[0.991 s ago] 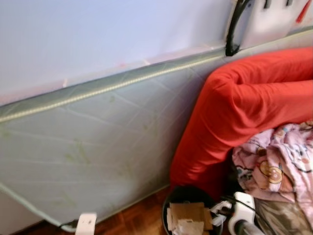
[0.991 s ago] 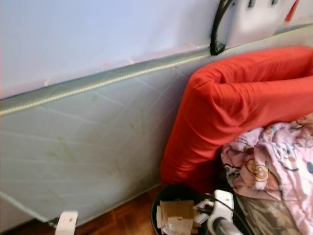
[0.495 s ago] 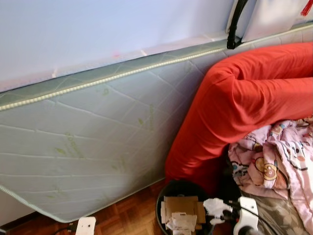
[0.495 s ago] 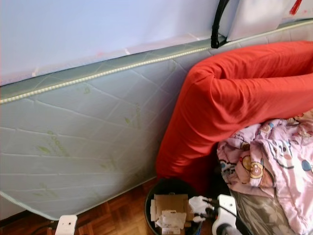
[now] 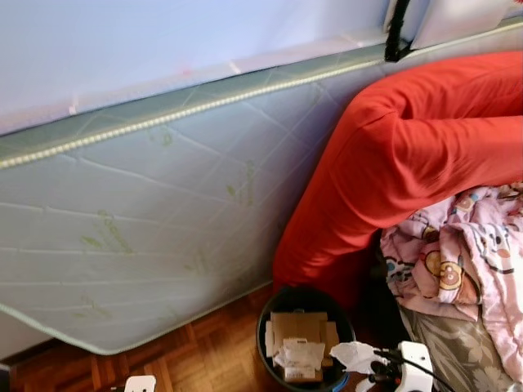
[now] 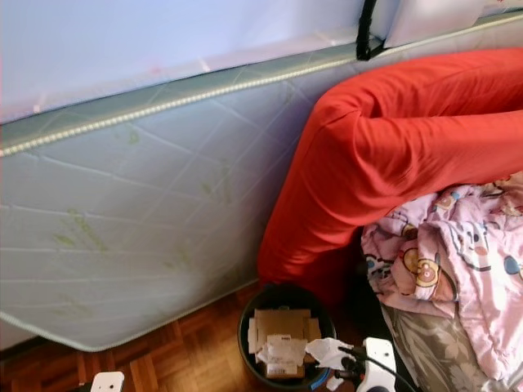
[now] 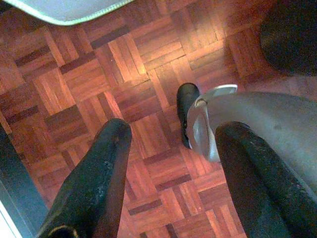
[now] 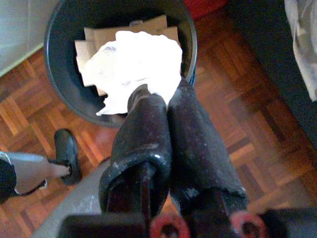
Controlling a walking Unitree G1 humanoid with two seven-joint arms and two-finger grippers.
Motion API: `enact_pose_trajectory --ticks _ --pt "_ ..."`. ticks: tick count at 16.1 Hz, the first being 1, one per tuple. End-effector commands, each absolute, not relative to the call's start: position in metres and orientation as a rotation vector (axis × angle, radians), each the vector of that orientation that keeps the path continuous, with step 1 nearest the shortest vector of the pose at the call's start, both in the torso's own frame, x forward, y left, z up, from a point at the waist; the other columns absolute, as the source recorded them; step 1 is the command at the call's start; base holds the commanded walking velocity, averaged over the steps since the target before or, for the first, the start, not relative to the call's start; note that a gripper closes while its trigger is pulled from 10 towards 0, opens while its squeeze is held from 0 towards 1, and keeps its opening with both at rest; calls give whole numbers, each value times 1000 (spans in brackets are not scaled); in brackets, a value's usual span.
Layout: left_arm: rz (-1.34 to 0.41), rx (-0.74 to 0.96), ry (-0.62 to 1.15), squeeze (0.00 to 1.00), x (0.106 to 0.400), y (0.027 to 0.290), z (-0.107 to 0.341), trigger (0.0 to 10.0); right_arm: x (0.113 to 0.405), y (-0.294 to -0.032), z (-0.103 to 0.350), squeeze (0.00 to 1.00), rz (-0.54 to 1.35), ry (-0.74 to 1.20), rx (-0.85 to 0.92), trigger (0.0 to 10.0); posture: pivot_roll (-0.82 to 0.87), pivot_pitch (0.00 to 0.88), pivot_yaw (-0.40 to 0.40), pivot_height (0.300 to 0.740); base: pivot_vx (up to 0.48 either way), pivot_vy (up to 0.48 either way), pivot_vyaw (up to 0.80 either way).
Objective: Clean up the room
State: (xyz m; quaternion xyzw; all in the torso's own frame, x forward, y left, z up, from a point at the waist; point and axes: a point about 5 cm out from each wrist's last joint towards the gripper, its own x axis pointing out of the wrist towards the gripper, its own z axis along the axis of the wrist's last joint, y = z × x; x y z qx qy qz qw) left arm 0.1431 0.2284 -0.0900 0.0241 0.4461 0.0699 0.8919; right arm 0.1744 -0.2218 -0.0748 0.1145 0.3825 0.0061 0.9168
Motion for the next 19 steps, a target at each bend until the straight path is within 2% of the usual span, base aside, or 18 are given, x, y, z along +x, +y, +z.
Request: enact_pose_trajectory --ticks 1,4,13,19 --pt "155 41 953 0 132 231 -93 10000 169 -222 -76 0 26 790 227 10000 93 220 -67 740 0 0 0" --pt "155 46 957 0 127 232 -95 10000 164 -222 -78 0 58 789 215 10000 101 232 -73 740 0 0 0" --pt "146 66 963 0 116 232 -97 10000 153 -222 -79 0 92 765 227 10000 106 211 -54 740 294 0 0" --pt "125 86 899 0 115 233 -94 10000 148 -222 -79 0 111 741 236 10000 101 265 -53 740 0 0 0"
